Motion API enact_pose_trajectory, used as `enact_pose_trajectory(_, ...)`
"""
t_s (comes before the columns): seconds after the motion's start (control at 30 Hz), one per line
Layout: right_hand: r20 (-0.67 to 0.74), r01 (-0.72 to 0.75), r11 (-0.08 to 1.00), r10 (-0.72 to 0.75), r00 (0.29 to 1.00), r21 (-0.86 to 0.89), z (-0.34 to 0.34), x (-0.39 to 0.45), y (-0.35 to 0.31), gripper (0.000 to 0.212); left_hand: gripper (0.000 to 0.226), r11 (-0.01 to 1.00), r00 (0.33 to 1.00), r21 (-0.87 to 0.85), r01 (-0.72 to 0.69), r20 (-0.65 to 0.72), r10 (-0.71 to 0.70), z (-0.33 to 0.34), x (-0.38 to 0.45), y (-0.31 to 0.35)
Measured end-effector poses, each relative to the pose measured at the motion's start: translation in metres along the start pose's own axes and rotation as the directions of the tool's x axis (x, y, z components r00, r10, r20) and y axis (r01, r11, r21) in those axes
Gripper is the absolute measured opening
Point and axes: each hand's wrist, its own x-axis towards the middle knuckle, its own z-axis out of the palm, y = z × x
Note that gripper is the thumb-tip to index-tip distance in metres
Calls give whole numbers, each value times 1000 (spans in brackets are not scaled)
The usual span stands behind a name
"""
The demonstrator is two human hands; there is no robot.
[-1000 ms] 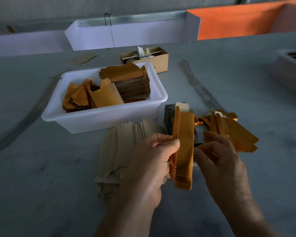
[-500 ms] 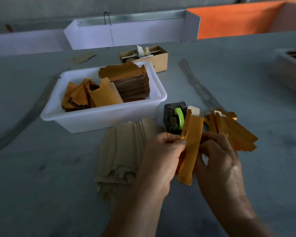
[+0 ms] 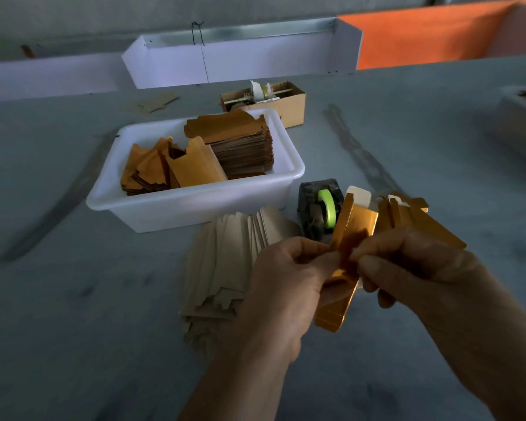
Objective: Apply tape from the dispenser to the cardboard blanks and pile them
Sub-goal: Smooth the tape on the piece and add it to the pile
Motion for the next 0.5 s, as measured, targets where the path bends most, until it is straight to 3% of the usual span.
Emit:
enact_pose_trajectory(0.27,42,53,974,-45,998,-218,5,6,3,26,3,1000,1000,-15,-4,21,4,-4,-2,-3)
enact_pose_trajectory(0.5,-60,-16,944,-4,998,-330,7,10,3,31,17,999,993,-33,33,117,-29,-9,-2,-1)
